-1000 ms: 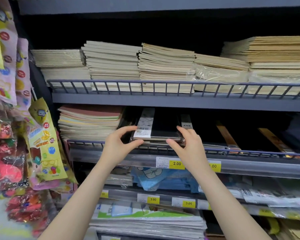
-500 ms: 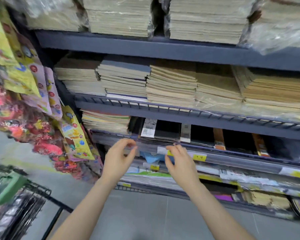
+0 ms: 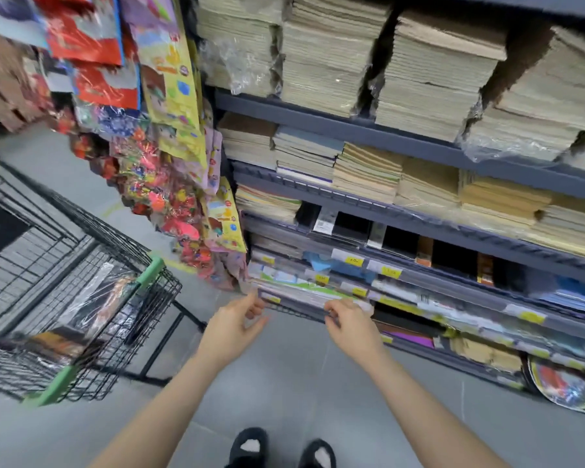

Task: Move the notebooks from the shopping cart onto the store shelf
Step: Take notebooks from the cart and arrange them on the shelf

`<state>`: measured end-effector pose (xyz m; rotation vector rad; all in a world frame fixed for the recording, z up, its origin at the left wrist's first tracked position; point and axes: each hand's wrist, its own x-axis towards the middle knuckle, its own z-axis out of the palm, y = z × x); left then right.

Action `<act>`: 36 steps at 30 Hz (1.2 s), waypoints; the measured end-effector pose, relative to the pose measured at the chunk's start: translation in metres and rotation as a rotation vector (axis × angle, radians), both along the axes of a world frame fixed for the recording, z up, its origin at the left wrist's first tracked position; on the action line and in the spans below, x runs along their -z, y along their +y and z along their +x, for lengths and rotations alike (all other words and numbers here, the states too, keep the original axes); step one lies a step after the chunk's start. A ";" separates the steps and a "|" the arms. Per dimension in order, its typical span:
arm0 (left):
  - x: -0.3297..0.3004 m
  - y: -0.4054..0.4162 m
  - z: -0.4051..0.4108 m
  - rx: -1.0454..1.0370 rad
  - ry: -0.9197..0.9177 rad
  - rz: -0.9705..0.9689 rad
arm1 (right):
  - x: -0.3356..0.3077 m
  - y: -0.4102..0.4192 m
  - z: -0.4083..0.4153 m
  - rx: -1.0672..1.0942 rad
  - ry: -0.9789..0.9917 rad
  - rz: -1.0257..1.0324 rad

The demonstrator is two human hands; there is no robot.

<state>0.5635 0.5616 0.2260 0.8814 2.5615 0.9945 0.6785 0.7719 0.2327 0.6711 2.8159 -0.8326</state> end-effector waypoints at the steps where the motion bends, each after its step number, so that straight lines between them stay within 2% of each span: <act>1: 0.000 -0.013 0.004 0.001 -0.016 -0.002 | -0.002 -0.012 0.003 0.004 0.000 -0.012; 7: 0.002 -0.107 0.001 -0.015 -0.062 -0.010 | -0.004 -0.094 0.007 0.022 -0.021 -0.103; 12: 0.004 -0.218 -0.028 -0.007 -0.057 -0.037 | 0.001 -0.196 -0.006 0.138 -0.032 -0.192; 18: -0.005 -0.359 -0.058 -0.142 -0.121 0.015 | -0.007 -0.323 -0.037 0.182 0.037 -0.258; 22: -0.013 -0.428 -0.083 -0.207 -0.131 0.024 | -0.012 -0.379 -0.062 0.205 0.072 -0.296; 30: -0.005 -0.477 -0.152 -0.311 -0.172 0.060 | -0.005 -0.439 -0.142 0.222 0.090 -0.355; 36: 0.009 -0.478 -0.234 -0.233 -0.198 0.038 | 0.017 -0.470 -0.222 0.247 0.100 -0.429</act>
